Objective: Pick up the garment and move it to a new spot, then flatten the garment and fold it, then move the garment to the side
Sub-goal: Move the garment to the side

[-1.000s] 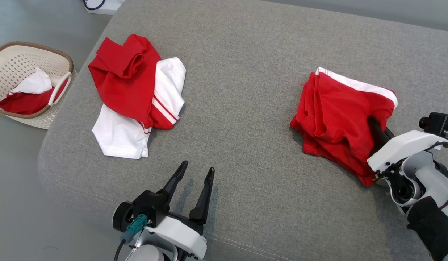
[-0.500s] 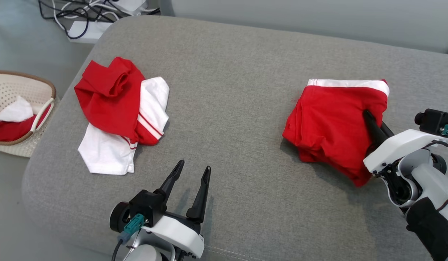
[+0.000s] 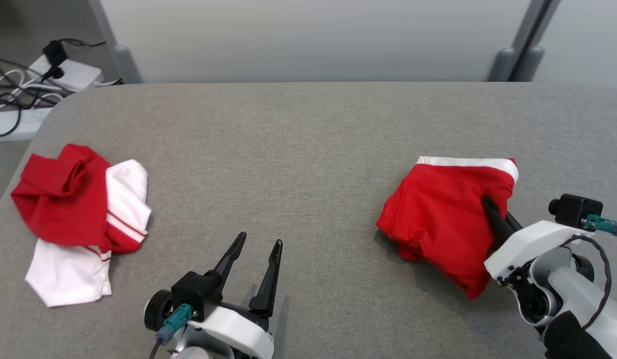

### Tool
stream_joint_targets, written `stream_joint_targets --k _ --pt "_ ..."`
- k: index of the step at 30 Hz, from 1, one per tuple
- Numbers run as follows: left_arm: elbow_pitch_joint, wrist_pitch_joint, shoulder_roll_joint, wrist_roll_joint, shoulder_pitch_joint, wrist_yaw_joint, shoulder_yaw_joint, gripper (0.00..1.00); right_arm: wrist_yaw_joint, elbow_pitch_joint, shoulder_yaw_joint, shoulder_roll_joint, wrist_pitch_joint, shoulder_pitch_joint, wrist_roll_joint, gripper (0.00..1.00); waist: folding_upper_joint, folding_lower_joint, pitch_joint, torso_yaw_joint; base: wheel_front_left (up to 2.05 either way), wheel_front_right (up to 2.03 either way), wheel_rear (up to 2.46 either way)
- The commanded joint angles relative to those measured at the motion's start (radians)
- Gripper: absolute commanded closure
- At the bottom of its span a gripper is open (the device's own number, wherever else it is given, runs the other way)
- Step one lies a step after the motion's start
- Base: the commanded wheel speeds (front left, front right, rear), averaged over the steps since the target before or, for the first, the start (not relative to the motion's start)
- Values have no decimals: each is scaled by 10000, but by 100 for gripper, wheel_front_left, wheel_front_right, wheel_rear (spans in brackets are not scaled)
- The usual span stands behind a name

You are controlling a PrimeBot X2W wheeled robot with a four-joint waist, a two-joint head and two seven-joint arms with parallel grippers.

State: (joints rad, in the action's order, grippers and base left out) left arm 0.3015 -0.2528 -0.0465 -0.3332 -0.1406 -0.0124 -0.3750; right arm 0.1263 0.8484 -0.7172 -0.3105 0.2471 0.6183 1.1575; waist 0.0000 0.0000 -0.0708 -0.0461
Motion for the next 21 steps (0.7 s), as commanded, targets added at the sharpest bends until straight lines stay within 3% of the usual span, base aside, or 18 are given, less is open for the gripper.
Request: stream_joint_targets --k 1,7,13,17,21 --pt "-244 -90 -37 167 -164 -44 365 0 44 -249 3 18 145 -286 -101 100 0 0 312 802 0 0 0" --pt "-214 -90 -37 268 -167 -117 472 0 44 -301 37 97 146 -819 -115 100 0 0 285 2355 0 0 0" --pt "-256 -90 -37 390 -226 -135 556 0 44 -396 26 108 146 -1052 -132 100 0 0 0 3455 0 0 0" --pt "-358 -90 -37 544 -347 -153 626 0 44 -445 50 42 146 -941 -274 100 0 0 -282 3678 0 0 0" --pt "-415 -90 -37 721 -535 -273 618 0 44 -235 48 -49 146 -446 -686 100 0 0 -608 3468 0 0 0"
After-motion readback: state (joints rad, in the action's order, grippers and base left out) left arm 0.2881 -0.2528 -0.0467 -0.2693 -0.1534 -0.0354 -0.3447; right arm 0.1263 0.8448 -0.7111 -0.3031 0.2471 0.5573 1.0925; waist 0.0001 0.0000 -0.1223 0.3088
